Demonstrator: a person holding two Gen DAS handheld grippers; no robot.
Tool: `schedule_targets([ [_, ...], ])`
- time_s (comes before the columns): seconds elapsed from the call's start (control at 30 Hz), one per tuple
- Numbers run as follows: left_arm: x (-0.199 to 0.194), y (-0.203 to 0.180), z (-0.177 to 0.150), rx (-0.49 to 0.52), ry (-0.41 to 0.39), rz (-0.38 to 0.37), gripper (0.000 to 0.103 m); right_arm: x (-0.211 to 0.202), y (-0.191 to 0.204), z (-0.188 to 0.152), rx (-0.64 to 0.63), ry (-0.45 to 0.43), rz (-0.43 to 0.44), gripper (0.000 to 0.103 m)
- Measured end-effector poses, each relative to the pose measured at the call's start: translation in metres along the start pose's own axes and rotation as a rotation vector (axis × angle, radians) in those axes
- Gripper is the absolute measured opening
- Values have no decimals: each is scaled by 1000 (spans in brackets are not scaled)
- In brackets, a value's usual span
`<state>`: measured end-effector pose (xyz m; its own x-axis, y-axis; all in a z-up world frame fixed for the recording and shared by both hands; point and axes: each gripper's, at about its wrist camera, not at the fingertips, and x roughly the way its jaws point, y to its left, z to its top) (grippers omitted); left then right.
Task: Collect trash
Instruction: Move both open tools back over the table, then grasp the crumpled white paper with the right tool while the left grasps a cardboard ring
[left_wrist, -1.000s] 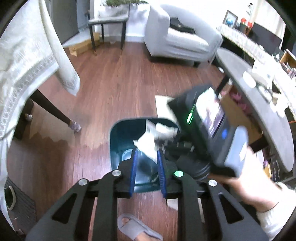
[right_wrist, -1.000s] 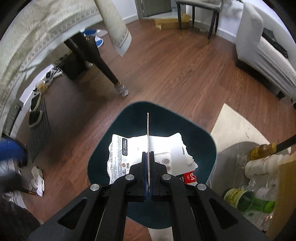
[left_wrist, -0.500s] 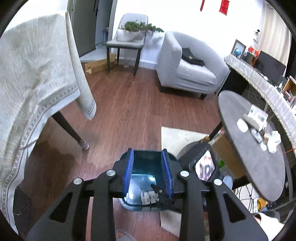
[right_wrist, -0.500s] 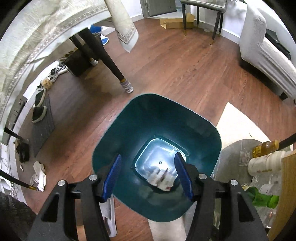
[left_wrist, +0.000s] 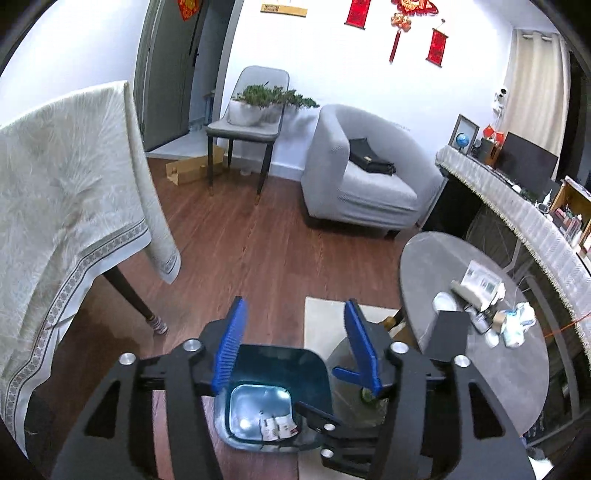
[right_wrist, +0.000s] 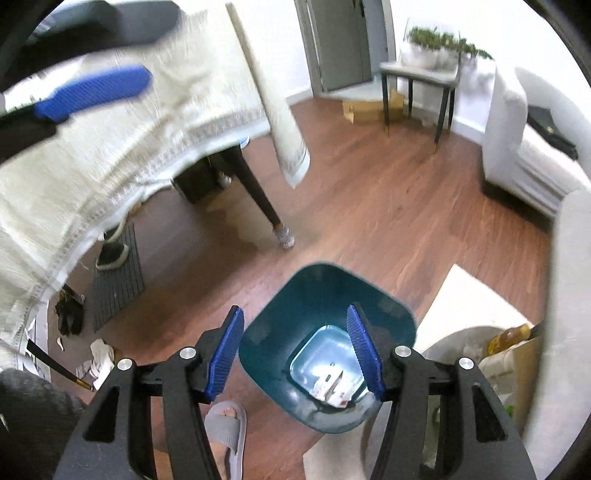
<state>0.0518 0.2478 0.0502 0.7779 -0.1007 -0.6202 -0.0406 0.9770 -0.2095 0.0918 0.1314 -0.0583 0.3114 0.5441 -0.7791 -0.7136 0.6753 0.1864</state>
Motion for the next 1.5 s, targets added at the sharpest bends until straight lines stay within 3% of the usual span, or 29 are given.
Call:
schedule_targets([
  [0.23,-1,-34,11,25,-41,-27,69,-62,-18,3,-1,-106,-33,59],
  [0.7,35,-127,4,116,-14,-120,77,-140,-96,-33,85,-195,-187,62],
  [1.23,73,-224,-25,236,54,-220,77,-217,-202,-91,259,-276,-423,68],
  [1.5,100,-272,-49,341,138,-246,71,-247,-238,-118,356,-323,-466,68],
])
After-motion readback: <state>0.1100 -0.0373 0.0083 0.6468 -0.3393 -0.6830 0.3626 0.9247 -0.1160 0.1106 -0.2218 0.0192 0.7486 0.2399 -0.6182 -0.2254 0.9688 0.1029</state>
